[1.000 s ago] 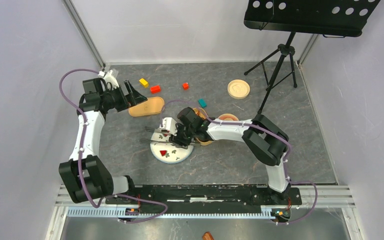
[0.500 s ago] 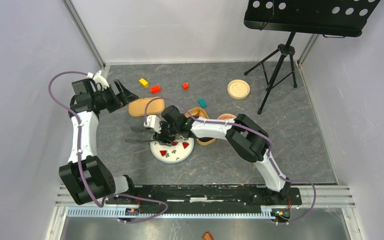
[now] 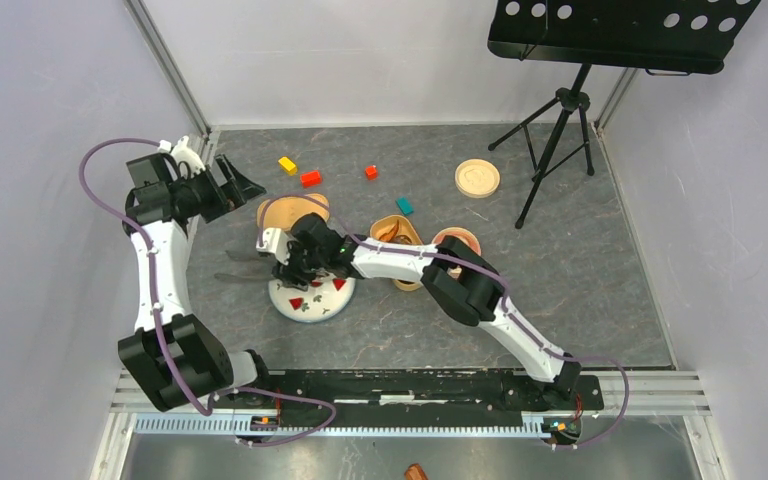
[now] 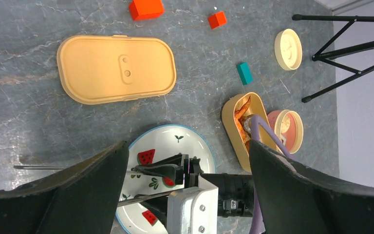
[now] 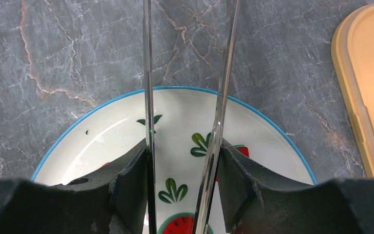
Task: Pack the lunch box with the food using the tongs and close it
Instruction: Move the plate to the center of the board, then place the clamp on the plate.
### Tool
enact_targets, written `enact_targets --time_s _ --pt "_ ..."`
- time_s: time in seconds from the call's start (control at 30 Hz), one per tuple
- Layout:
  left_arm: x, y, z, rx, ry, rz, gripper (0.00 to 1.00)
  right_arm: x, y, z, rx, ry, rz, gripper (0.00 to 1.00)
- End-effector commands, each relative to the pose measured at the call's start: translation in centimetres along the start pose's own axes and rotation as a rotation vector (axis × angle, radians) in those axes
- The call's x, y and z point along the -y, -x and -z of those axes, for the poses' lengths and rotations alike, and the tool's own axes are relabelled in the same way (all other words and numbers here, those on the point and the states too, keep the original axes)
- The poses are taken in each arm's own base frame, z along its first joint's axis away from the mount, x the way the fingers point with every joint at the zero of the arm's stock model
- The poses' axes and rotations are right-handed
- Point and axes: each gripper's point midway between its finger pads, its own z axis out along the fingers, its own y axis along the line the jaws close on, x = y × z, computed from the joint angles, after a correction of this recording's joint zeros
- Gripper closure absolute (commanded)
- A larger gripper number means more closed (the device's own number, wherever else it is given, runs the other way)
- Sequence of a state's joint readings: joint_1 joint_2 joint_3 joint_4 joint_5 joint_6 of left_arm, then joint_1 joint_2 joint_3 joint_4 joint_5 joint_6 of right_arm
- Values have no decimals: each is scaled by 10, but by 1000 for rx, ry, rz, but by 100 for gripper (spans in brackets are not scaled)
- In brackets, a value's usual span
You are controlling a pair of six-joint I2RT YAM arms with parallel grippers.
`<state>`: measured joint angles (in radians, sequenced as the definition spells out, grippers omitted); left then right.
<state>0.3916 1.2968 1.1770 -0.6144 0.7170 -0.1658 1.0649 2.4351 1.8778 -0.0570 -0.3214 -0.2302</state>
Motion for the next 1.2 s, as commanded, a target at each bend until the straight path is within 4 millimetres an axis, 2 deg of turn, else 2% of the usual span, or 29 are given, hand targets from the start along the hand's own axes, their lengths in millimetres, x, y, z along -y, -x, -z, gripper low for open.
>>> enact_targets --time_s 0.0,0.17,0.27,0.37,0.47,0.57,0.83,0.93,1.13,1.17 --pt "16 16 13 36 -44 -99 1 -9 -7 2 -46 9 -17 46" --pt "18 16 7 36 -84 -58 2 -19 1 55 -5 -13 -3 48" --pt "21 16 6 47 -97 -53 2 -17 6 75 2 -35 -18 48" --pt "21 15 7 55 -98 -58 1 -16 -5 90 -17 -47 -34 48" --pt "21 14 8 56 -95 -64 2 -18 -26 95 -62 -54 -16 47" --pt "20 14 7 54 -94 -60 2 -15 -37 94 -87 -65 -10 46" --pt "19 12 6 51 -91 -61 2 -12 -48 92 -92 -70 16 34" --pt "19 13 6 50 -95 -64 1 -13 -39 96 -78 -65 20 28" --pt "21 12 7 51 -105 -81 2 -9 2 109 2 -70 33 18" --pt "21 13 7 51 -106 -86 2 -9 4 113 -6 -69 32 16"
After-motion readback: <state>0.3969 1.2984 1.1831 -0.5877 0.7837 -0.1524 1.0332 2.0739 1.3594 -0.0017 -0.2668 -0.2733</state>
